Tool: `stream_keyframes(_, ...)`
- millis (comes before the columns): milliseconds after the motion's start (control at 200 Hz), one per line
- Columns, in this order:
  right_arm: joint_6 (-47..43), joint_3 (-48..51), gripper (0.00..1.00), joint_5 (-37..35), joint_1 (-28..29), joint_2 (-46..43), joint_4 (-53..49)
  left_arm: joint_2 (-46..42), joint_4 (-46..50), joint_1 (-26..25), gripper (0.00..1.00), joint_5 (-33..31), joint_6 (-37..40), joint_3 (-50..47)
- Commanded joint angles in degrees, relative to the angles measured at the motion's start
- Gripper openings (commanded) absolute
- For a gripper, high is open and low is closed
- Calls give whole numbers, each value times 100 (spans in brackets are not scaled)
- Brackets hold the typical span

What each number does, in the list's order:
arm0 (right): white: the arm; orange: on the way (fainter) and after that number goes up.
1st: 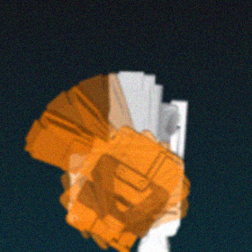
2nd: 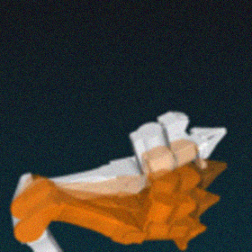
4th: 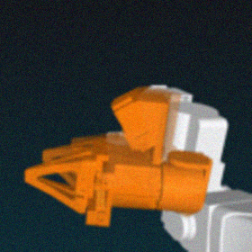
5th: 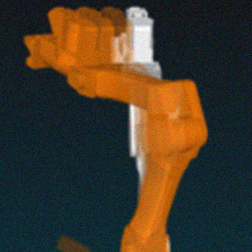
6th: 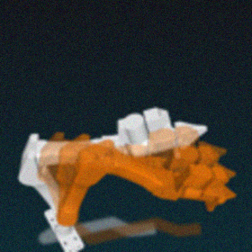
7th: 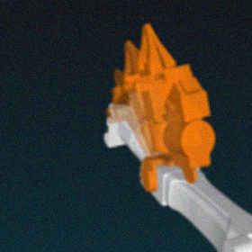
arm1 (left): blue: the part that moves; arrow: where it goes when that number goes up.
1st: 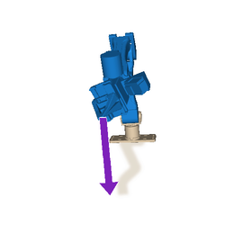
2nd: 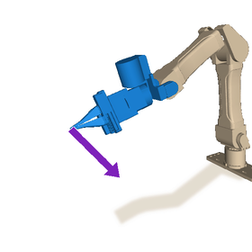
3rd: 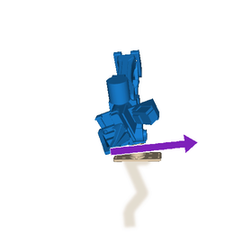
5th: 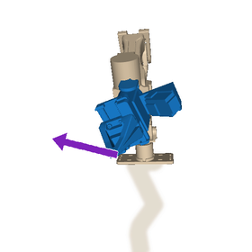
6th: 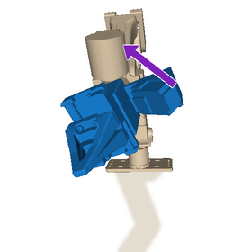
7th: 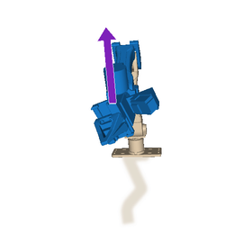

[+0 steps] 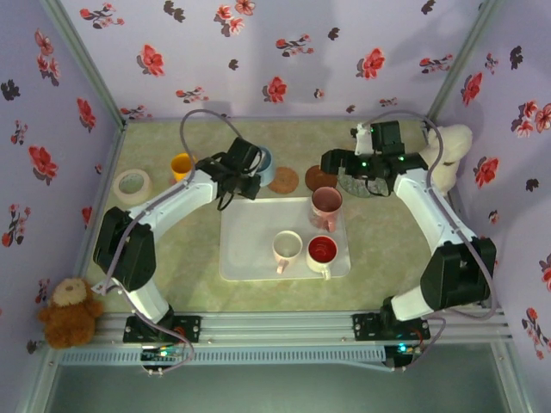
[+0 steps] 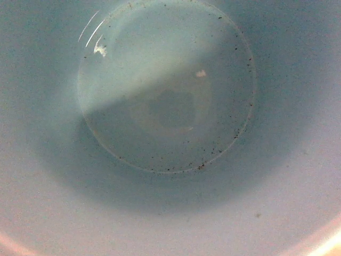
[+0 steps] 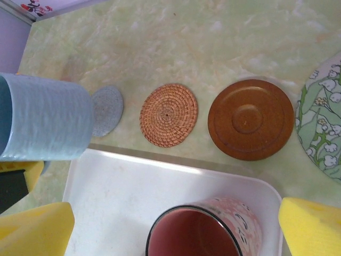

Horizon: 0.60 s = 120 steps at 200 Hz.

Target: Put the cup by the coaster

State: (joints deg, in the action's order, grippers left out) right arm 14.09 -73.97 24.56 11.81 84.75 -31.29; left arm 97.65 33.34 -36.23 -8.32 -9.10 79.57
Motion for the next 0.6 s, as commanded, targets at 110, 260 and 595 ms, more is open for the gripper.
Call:
stream_keyframes(110,-90,-402,99,73,119,175,-10,122,-178,449,0,-487,-126,278)
stream_keyframes(260,-82,-425,99,-12,165,212,-51,319,-339,619,0,-495,-75,244)
stream_keyframes(595,-55,-477,99,-187,234,261,-158,977,-573,822,0,-601,93,322)
